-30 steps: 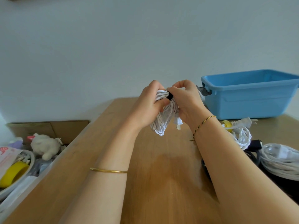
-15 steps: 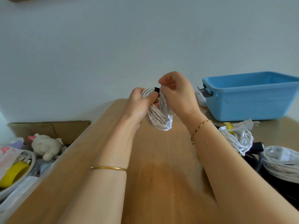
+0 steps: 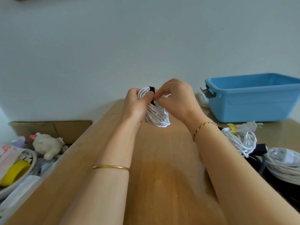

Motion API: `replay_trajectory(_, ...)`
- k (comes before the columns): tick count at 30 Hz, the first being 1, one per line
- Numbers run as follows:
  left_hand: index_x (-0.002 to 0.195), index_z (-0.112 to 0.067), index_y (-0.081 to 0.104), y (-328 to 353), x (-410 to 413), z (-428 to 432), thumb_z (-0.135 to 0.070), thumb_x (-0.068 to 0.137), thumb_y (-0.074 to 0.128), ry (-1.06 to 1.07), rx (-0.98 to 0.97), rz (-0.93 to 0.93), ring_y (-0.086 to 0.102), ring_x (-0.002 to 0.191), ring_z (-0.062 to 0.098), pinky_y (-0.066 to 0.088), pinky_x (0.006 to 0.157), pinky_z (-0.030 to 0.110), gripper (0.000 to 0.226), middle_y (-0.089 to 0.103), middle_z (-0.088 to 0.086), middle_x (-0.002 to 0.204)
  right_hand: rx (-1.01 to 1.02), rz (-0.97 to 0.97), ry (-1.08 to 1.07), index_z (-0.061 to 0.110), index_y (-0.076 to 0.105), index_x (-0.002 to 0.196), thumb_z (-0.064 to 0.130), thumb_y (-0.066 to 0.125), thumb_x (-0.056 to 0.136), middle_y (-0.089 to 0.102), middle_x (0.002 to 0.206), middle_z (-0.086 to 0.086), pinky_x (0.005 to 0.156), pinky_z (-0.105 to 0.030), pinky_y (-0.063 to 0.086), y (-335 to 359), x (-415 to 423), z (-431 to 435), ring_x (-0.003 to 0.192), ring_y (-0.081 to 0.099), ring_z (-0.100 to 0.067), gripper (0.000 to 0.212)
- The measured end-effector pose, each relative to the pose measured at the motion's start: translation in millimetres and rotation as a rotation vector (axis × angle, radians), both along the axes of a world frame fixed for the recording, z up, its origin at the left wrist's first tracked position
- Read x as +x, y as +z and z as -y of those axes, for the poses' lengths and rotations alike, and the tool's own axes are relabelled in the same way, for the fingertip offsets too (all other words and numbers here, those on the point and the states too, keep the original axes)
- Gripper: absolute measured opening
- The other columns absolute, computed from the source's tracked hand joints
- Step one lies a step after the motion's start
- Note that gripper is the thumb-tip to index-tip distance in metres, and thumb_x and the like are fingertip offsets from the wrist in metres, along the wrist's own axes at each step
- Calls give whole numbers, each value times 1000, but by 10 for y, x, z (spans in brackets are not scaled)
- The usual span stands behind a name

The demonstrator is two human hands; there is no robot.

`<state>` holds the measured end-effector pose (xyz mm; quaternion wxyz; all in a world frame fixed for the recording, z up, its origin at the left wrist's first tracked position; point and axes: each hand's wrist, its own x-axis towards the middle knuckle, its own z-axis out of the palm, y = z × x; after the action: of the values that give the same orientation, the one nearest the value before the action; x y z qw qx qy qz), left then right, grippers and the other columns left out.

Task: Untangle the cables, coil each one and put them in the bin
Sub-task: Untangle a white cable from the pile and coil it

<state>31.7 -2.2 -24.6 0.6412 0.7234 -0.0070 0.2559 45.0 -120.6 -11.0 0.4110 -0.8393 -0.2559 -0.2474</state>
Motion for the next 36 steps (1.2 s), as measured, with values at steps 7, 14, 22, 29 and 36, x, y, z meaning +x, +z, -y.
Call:
replay_trajectory(7, 92, -14, 53, -68, 62, -34, -10, 85, 67, 160, -40, 14, 64, 85, 22, 53, 81, 39, 16, 63, 6, 92, -135, -16, -82, 3, 71, 78, 24, 66, 81, 62, 86, -12, 66, -33, 45, -49, 45, -101, 80, 58, -28, 21)
replay_trajectory(14, 94, -18, 52, -28, 25, -28, -15, 83, 71, 237, -35, 84, 59, 72, 6, 49, 64, 20, 22, 57, -8, 84, 4, -222, 84, 15, 25, 47, 21, 60, 89, 24, 47, -2, 47, -30, 12, -94, 10, -115, 49, 18, -16, 55)
replay_trajectory(22, 84, -21, 53, 8, 32, -42, -15, 82, 73, 263, -182, 63, 67, 81, 23, 57, 79, 38, 21, 65, 3, 88, 221, -234, 103, 13, 66, 67, 19, 68, 83, 60, 62, -1, 60, -27, 41, -87, 8, -159, 64, 54, -16, 17)
replay_trajectory(29, 84, -20, 56, -48, 60, -27, -16, 81, 74, 262, -233, 1, 68, 87, 26, 57, 83, 43, 18, 67, 8, 93, 138, -288, 70, -4, 70, 76, 17, 65, 83, 55, 64, -15, 54, -28, 29, -107, 19, -155, 59, 41, -19, 23)
replay_trajectory(36, 84, -17, 55, -50, 68, 7, -13, 84, 71, 221, -277, -15, 66, 80, 21, 56, 83, 39, 17, 65, 4, 89, 58, -268, 11, -7, 64, 70, 15, 63, 81, 45, 63, -15, 54, -27, 26, -86, 19, -140, 59, 36, -20, 26)
